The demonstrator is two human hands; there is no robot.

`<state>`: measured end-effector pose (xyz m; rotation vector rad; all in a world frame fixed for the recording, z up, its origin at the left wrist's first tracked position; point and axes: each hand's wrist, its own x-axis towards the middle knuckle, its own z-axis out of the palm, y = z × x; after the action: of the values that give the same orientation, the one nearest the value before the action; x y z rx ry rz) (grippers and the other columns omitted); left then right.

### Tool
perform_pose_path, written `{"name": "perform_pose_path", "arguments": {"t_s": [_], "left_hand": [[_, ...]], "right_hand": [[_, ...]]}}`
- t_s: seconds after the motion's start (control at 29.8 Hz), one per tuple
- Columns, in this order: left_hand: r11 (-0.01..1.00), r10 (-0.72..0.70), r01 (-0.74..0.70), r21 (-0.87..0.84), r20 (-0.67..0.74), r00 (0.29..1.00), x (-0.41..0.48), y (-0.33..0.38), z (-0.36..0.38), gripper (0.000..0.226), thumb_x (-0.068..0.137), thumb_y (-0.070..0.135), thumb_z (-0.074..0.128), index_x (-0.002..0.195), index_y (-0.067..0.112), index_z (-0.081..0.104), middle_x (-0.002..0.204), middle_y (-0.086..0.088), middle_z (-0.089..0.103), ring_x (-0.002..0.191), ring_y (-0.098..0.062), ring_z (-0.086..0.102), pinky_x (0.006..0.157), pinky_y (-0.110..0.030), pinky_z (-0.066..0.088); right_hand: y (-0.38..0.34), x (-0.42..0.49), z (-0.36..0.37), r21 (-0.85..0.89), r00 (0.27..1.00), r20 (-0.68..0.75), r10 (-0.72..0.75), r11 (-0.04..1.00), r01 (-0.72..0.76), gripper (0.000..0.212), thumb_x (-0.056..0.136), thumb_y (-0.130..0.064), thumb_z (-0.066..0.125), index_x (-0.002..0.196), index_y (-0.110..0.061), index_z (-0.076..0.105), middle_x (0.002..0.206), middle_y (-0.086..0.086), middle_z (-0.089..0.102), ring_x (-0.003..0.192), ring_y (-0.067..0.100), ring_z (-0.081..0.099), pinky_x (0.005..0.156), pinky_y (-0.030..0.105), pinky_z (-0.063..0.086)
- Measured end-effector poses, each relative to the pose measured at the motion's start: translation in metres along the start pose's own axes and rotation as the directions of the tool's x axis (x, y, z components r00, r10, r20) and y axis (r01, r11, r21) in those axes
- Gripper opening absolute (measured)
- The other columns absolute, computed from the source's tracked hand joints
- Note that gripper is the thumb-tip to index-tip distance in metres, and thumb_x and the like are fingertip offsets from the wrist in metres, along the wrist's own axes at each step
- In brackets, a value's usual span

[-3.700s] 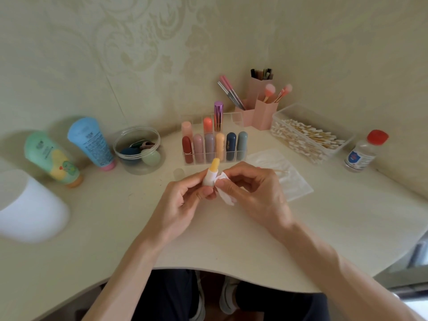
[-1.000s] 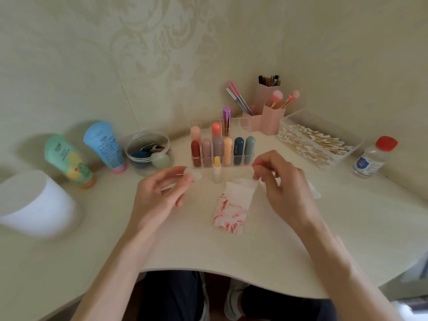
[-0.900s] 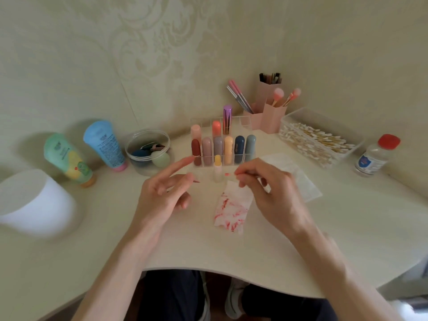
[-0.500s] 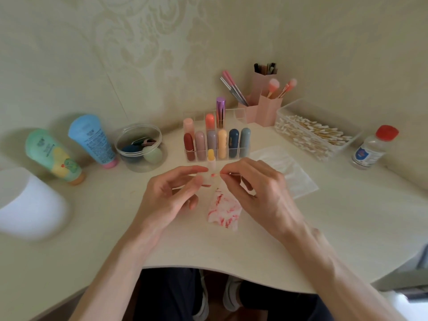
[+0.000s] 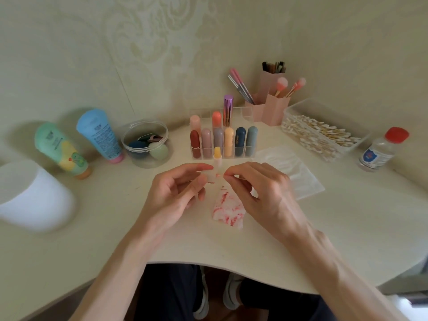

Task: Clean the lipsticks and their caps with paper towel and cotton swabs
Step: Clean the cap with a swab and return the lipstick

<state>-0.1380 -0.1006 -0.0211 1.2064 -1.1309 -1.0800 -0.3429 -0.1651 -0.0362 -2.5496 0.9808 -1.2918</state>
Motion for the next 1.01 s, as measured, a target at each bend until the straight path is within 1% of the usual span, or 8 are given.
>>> {"name": "perform_pose_path", "arguments": {"t_s": [0.07,0.2,0.3,0.44,0.64,0.74,0.84,1.01], "left_hand": [[1.0,0.006,-0.006,0.004,-0.004,1.0,0.0004,-0.0009,-0.0004,0.024,0.091,0.025,0.07,0.113,0.016,0.077,0.1,-0.022,0.074,0.069,-0.019,0.055,0.055,-0.022,0.039],[1.0,0.015,-0.015,0.018,-0.026,1.0,0.0013,-0.0033,-0.0012,0.021,0.094,0.021,0.07,0.113,0.017,0.077,0.099,-0.019,0.075,0.071,-0.02,0.057,0.071,-0.021,0.048],[0.999,0.038,-0.037,0.031,-0.046,0.998,0.0019,-0.0045,-0.001,0.02,0.094,0.017,0.07,0.112,0.014,0.077,0.091,-0.025,0.071,0.07,-0.015,0.058,0.07,-0.015,0.047],[0.998,0.049,-0.048,0.027,-0.055,0.997,0.0019,-0.0061,-0.0006,0.02,0.092,0.018,0.072,0.111,0.015,0.078,0.077,-0.013,0.067,0.071,-0.015,0.058,0.073,-0.017,0.048],[0.996,0.071,-0.069,0.065,-0.035,0.997,0.0022,-0.0059,0.0007,0.021,0.093,0.017,0.072,0.113,0.014,0.078,0.082,-0.016,0.071,0.069,-0.017,0.056,0.069,-0.016,0.048],[0.993,0.08,-0.078,0.087,-0.021,0.997,0.0028,-0.0063,0.0009,0.022,0.092,0.018,0.072,0.112,0.014,0.078,0.093,-0.026,0.072,0.072,-0.024,0.056,0.074,-0.023,0.052],[0.991,0.091,-0.09,0.102,-0.011,0.996,0.003,-0.0064,0.0007,0.021,0.092,0.016,0.072,0.112,0.013,0.078,0.093,-0.029,0.071,0.069,-0.024,0.053,0.071,-0.021,0.051],[0.991,0.082,-0.081,0.106,-0.011,0.997,0.0032,-0.0074,-0.0002,0.02,0.092,0.018,0.073,0.111,0.017,0.079,0.095,-0.029,0.072,0.07,-0.022,0.055,0.073,-0.021,0.052]], "right_hand": [[-0.0005,-0.0009,0.0009,0.006,1.0,0.015,0.007,1.0,-0.007,0.013,0.104,-0.022,0.067,0.1,-0.013,0.076,0.09,-0.006,0.073,0.072,0.009,0.055,0.068,0.031,0.05],[-0.0017,-0.0026,0.0029,0.039,0.999,0.048,0.016,0.999,-0.018,0.013,0.104,-0.022,0.066,0.102,-0.013,0.076,0.091,-0.006,0.073,0.071,0.007,0.056,0.068,0.032,0.051],[-0.0031,-0.0033,0.0034,0.062,0.997,0.074,0.023,0.998,-0.028,0.014,0.105,-0.022,0.064,0.104,-0.013,0.075,0.09,-0.005,0.072,0.072,0.013,0.061,0.067,0.035,0.052],[-0.0053,-0.0037,0.004,0.086,0.996,0.081,0.03,0.996,-0.037,0.013,0.106,-0.021,0.063,0.105,-0.012,0.072,0.088,-0.004,0.071,0.072,0.017,0.062,0.065,0.037,0.052],[-0.0087,-0.0013,0.0029,0.058,0.998,0.037,0.044,0.997,-0.047,0.013,0.106,-0.02,0.061,0.102,-0.01,0.07,0.083,-0.005,0.066,0.069,0.013,0.055,0.063,0.033,0.049],[-0.0087,-0.0006,0.0019,0.041,0.998,0.008,0.057,0.998,-0.057,0.013,0.106,-0.02,0.062,0.1,-0.011,0.07,0.08,-0.006,0.065,0.068,0.011,0.054,0.064,0.032,0.048],[-0.0087,-0.0004,0.0013,0.015,0.998,-0.002,0.067,0.998,-0.067,0.013,0.106,-0.02,0.062,0.099,-0.011,0.069,0.078,-0.008,0.063,0.067,0.012,0.053,0.063,0.032,0.047],[-0.0091,0.0008,0.001,-0.016,0.996,-0.004,0.092,0.996,-0.092,0.015,0.107,-0.023,0.06,0.1,-0.013,0.069,0.078,-0.019,0.047,0.066,0.004,0.042,0.062,0.023,0.038]]}}
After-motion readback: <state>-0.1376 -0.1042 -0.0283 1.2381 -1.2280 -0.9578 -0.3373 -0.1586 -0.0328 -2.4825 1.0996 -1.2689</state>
